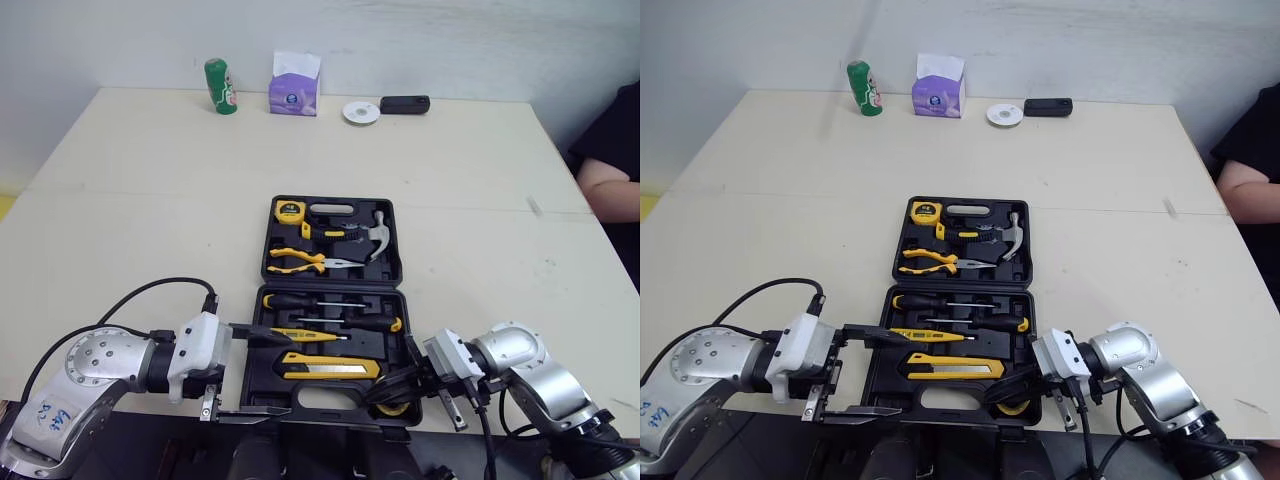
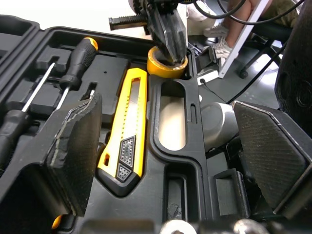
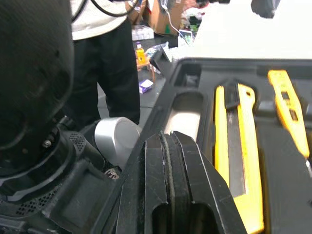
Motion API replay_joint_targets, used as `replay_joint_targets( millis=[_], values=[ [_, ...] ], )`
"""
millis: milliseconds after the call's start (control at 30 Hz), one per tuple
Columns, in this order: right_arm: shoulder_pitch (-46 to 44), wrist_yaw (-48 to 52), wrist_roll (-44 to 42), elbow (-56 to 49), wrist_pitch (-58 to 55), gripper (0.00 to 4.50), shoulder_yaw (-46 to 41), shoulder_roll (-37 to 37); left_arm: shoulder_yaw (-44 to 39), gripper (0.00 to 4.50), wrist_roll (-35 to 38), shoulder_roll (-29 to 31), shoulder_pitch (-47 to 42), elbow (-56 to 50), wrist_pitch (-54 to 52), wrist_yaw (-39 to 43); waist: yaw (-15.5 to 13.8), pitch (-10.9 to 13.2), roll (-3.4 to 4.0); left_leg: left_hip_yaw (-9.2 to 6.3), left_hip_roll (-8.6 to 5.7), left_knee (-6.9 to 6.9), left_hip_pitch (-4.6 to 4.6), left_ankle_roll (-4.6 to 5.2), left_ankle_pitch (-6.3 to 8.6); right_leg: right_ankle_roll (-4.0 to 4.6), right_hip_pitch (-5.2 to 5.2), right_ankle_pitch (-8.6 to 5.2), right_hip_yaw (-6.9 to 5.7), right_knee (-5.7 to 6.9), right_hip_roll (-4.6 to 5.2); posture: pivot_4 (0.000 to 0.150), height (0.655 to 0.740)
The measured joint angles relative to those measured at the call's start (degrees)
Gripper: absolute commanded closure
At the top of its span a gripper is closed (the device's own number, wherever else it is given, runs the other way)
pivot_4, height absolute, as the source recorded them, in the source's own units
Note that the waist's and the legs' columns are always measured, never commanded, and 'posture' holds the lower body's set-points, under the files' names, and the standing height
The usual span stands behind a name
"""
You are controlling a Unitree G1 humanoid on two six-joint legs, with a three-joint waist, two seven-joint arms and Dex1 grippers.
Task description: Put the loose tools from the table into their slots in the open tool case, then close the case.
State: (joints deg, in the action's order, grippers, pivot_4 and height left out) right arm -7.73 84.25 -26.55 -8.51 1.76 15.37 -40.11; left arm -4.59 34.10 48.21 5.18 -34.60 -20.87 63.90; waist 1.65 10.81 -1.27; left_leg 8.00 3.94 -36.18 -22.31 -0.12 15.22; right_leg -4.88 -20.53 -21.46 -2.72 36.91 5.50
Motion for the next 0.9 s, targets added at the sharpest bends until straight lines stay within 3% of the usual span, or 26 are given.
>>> replay_joint_targets(
  millis=[333, 433, 500, 800, 900],
  values=[
    [-1.19, 2.96, 2.58, 9.54, 10.59, 4.44, 0.61, 0.37, -0.03, 0.0, -0.36, 0.87, 0.02, 1.37, 0.08, 0.08, 0.03, -0.24, -0.39, -0.03, 0.0, 0.01, 0.39, 0.16, 0.11, -0.01, 0.47, 0.02, -0.01, -0.1, 0.04, 0.15, 0.74],
    [-1.61, 2.46, 3.87, 9.38, 10.68, 4.44, 1.38, -0.03, -0.18, 0.0, -0.36, 1.09, 0.23, 1.35, 0.08, -0.04, 0.02, -0.3, -0.43, -0.09, 0.02, 0.24, 1.03, -0.15, 0.4, 0.21, 1.17, 0.0, -0.03, -0.57, 0.07, 0.15, 0.74],
    [-1.87, 1.72, 4.6, 8.51, 10.56, 4.44, 1.99, -0.67, -0.66, 0.0, -0.5, 1.1, 0.33, 1.34, 0.09, -0.3, 0.02, -0.38, -0.49, -0.09, 0.06, 0.33, 1.05, -0.15, 0.4, 0.71, 1.22, -0.15, -0.03, -0.75, 0.06, 0.15, 0.74],
    [-1.67, -0.48, 5.56, 5.92, 9.61, 4.44, 3.03, -2.3, -1.08, 0.0, -1.27, 1.08, 1.26, 1.34, 0.59, -1.74, 0.08, -0.55, -0.64, -0.05, 0.06, 0.56, 1.06, -0.15, 0.38, 0.66, 1.23, -0.07, -0.02, -1.01, 0.06, 0.15, 0.74],
    [-1.65, -0.5, 5.56, 7.86, 14.03, 4.44, 3.21, -1.83, -1.05, 0.0, -1.44, 0.95, 1.22, 1.35, 0.93, -1.94, 0.08, -0.56, -0.66, -0.04, 0.06, 0.57, 1.08, -0.15, 0.38, 0.77, 1.25, -0.12, -0.02, -1.02, 0.05, 0.15, 0.74]
  ],
)
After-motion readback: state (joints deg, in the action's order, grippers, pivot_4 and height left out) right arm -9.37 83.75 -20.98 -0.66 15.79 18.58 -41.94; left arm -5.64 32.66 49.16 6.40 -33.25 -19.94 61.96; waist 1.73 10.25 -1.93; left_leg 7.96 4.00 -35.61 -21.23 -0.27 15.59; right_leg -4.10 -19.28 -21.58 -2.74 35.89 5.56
